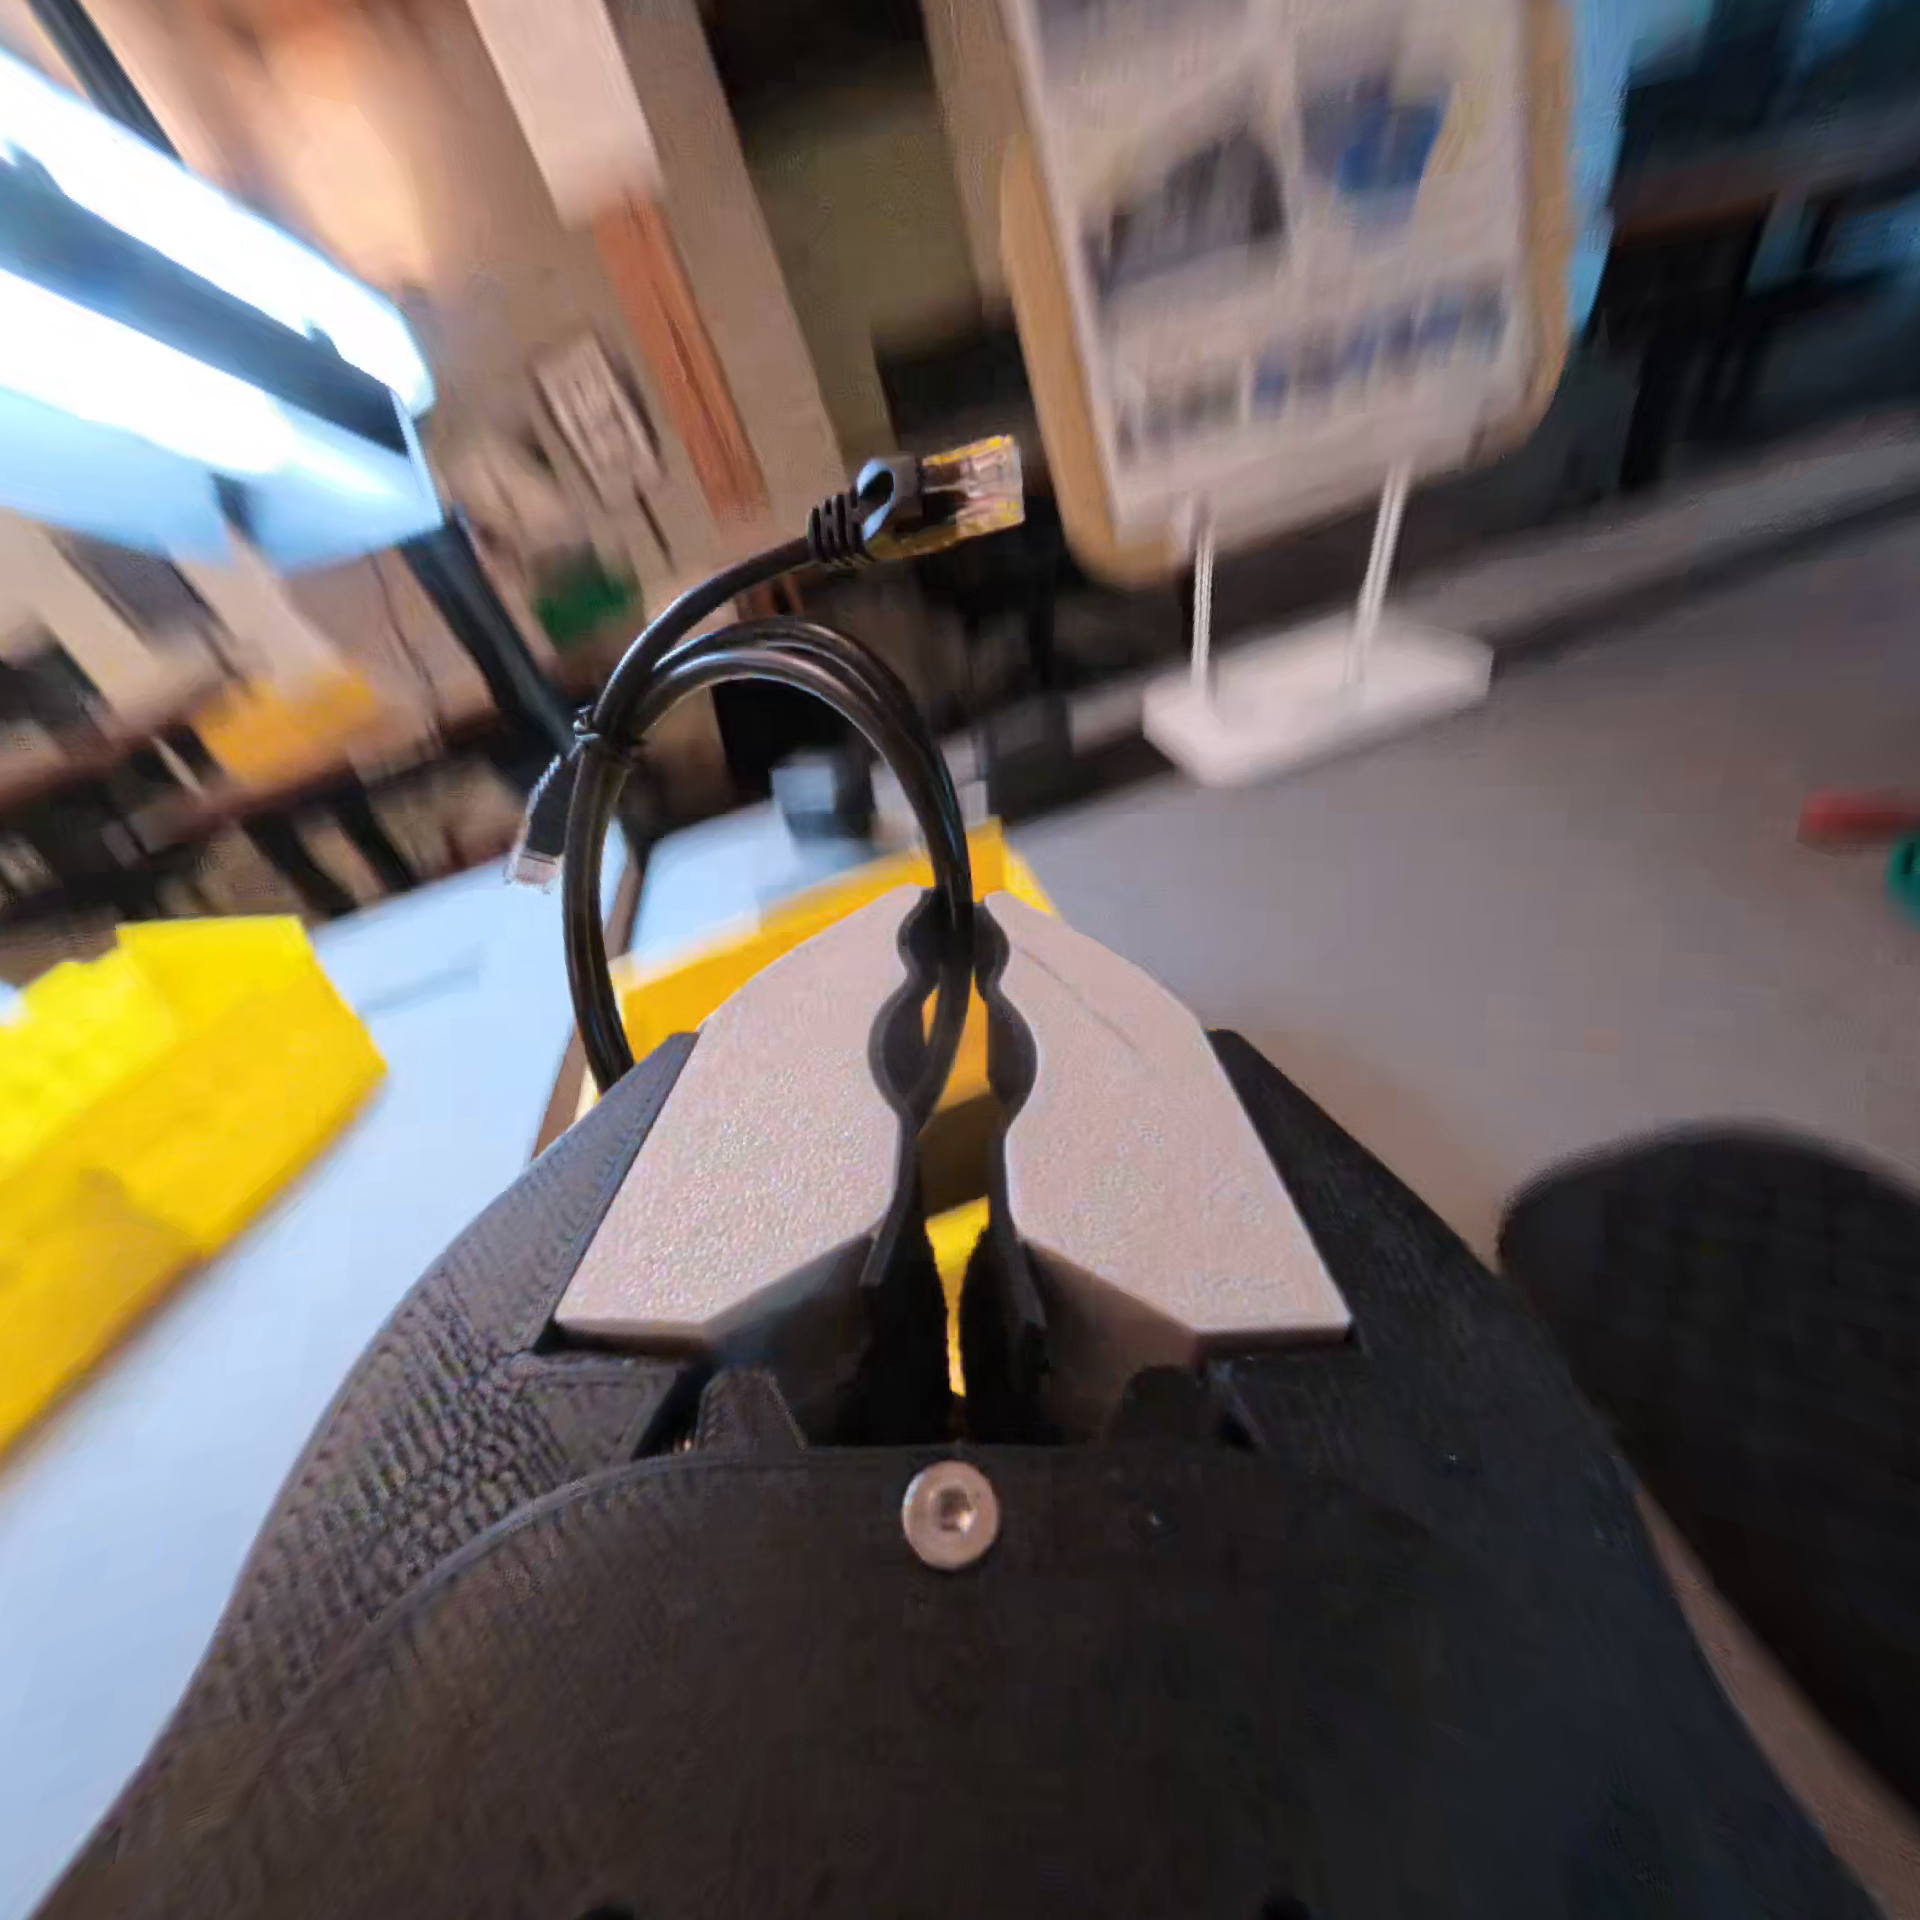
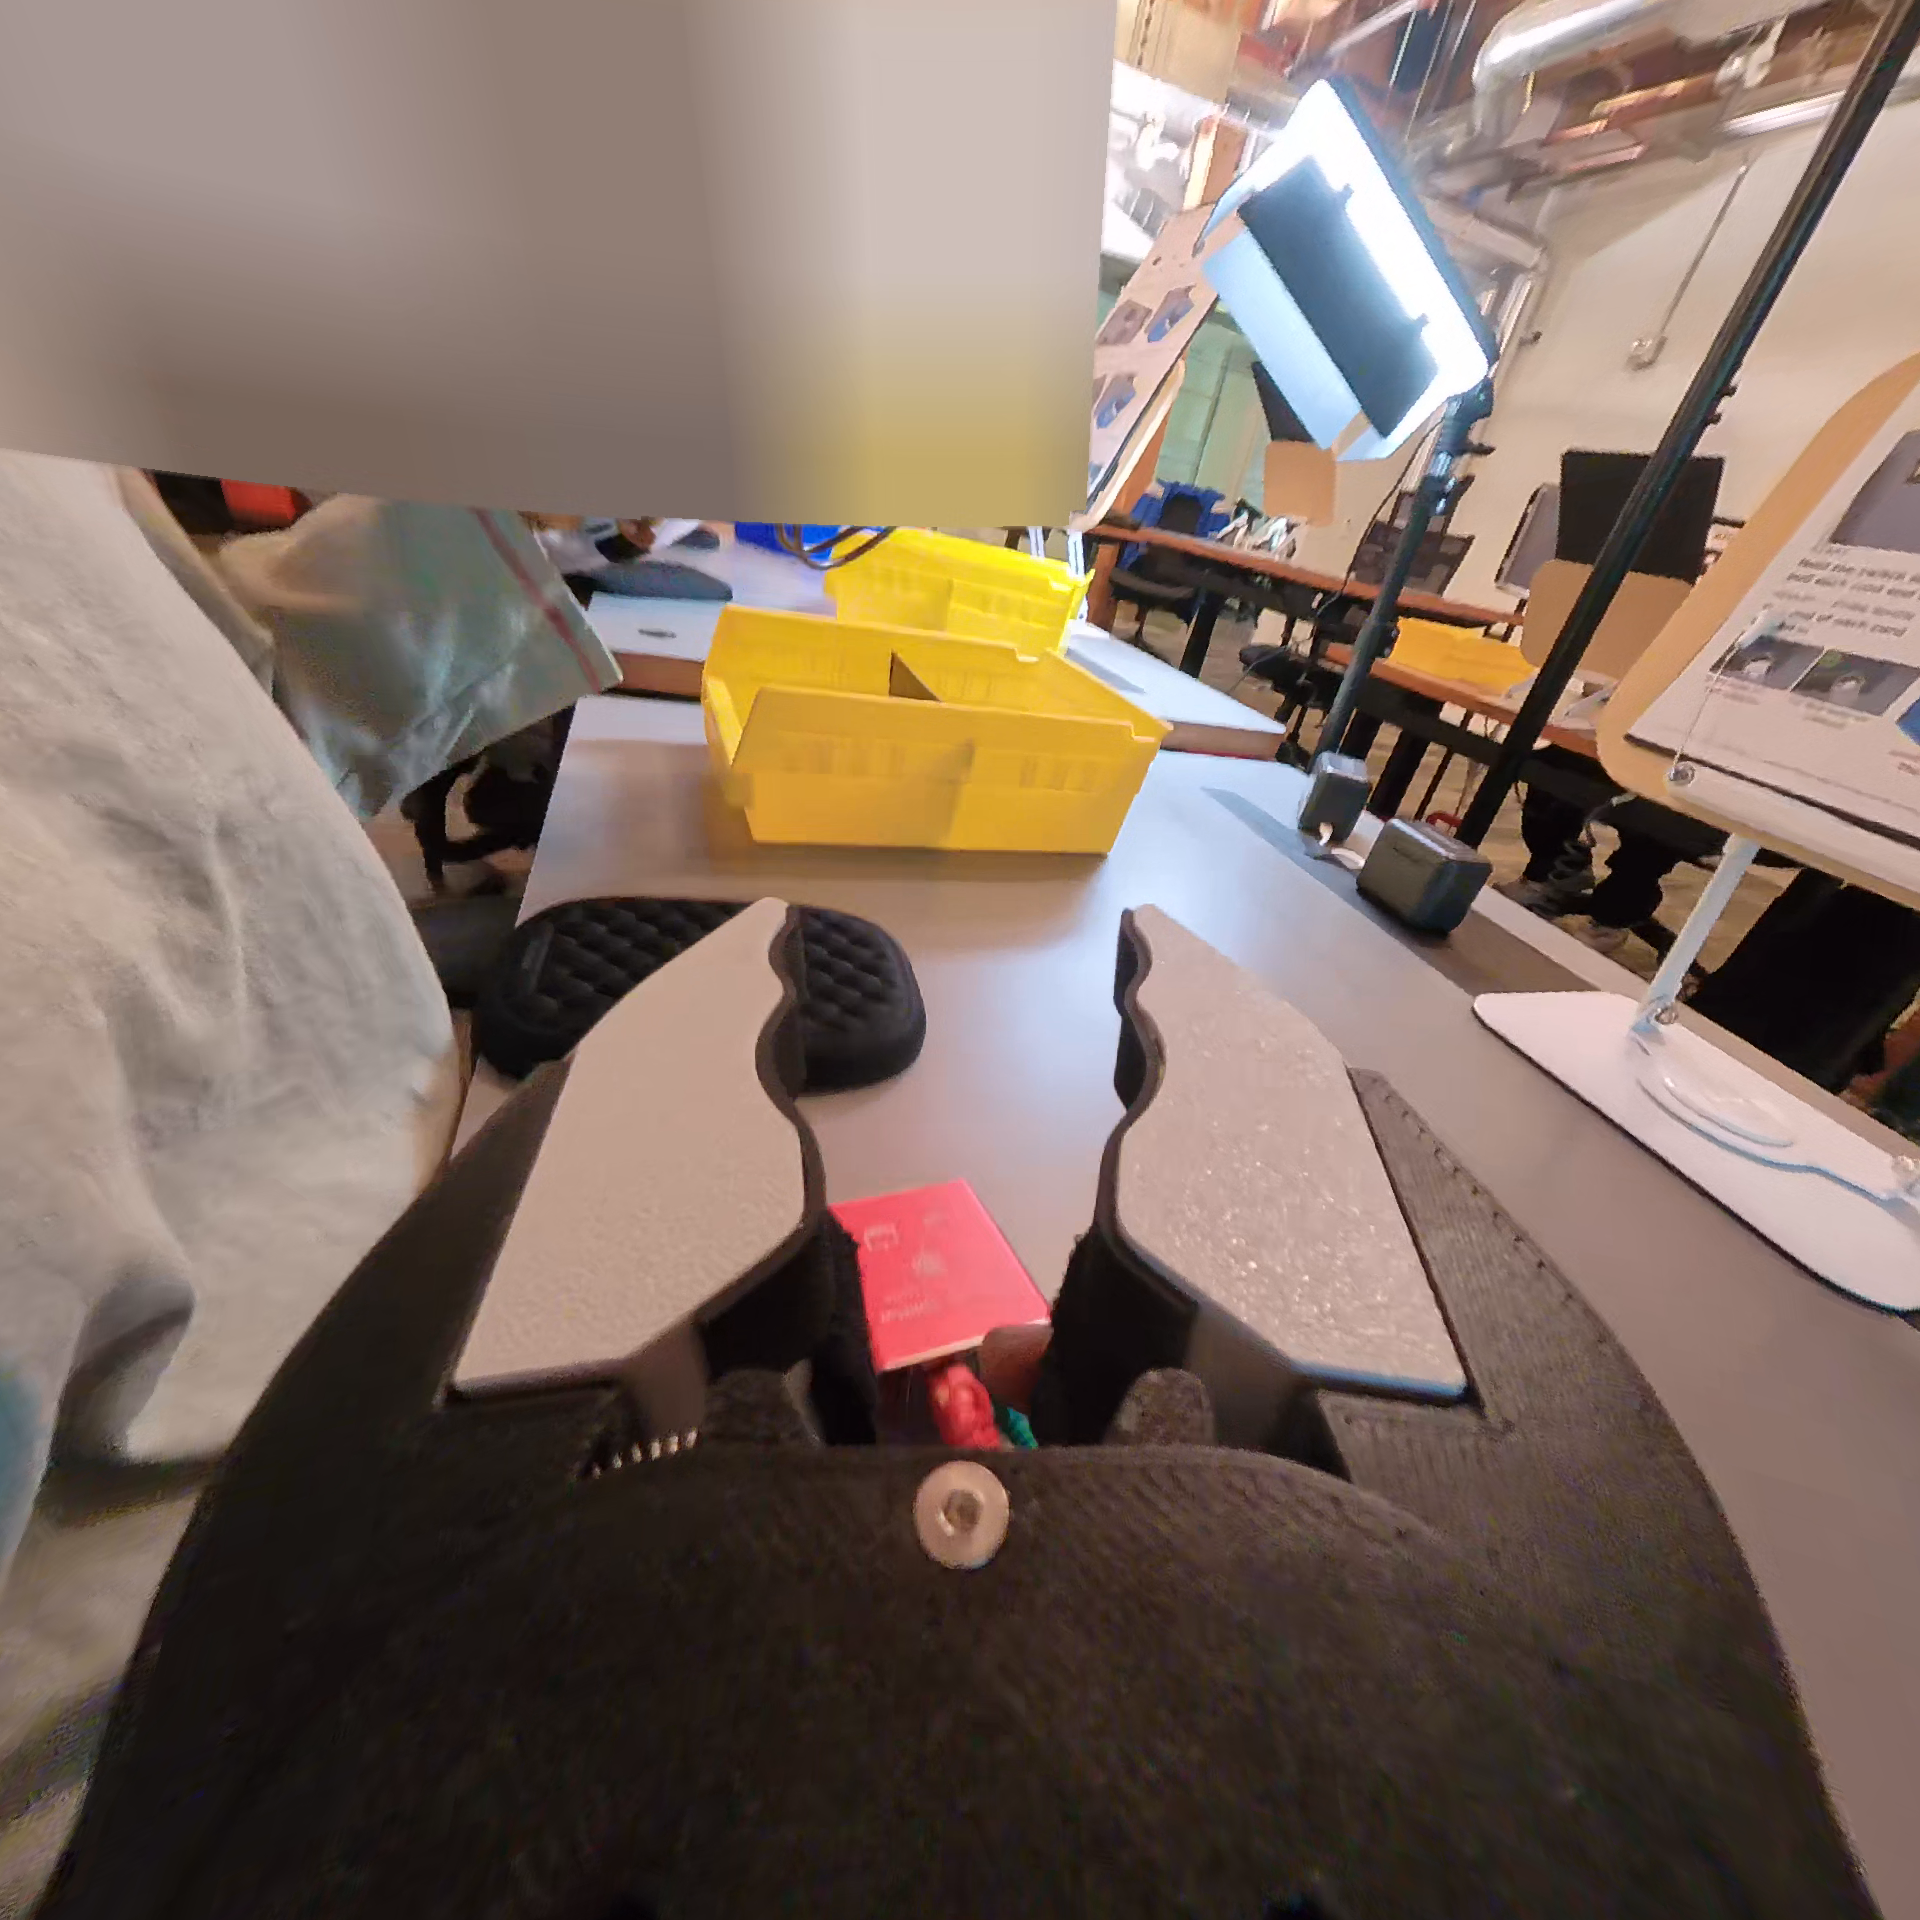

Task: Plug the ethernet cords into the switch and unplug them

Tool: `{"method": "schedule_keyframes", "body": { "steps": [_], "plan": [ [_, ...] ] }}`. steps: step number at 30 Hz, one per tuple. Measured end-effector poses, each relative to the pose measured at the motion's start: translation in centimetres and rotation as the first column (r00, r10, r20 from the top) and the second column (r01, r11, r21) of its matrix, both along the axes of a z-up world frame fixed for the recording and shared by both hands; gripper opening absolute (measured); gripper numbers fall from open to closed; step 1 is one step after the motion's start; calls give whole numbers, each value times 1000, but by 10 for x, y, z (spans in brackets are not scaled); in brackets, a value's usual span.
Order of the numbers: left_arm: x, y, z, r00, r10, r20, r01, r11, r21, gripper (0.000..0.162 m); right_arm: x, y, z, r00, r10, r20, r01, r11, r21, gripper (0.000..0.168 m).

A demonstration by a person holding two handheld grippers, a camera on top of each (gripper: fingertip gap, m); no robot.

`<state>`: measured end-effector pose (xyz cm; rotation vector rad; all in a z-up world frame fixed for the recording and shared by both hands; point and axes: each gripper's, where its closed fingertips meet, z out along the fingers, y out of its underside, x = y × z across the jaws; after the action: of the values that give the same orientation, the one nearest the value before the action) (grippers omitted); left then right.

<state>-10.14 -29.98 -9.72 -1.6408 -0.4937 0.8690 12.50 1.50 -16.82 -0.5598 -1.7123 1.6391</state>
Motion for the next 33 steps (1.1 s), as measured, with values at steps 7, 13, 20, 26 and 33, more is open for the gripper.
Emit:
{"method": "schedule_keyframes", "body": {
  "steps": [7, 13, 20, 26, 33],
  "plan": [
    [65, 89, 47, 926, -195, -324, 285, 923, 258, 5, -13, -10, 25, 981, -108, -164, 93, 991, -95, 69],
    [113, 185, -6, 865, -419, -277, 469, 871, 147, 5, -9, -12, 65, 850, -322, -417, 306, 946, -107, 61],
    [162, 245, -50, 787, -586, -193, 605, 795, 55, 6, -11, -40, 83, 639, -299, -709, 547, 824, 146, 50],
    [179, 257, -66, 762, -626, -163, 637, 771, 17, 5, -33, -46, 75, 661, -251, -707, 587, 761, 278, 39],
    [193, 262, -74, 718, -679, -153, 687, 727, -5, 6, -46, -39, 60, 717, -255, -649, 590, 717, 371, 12]
  ]
}}
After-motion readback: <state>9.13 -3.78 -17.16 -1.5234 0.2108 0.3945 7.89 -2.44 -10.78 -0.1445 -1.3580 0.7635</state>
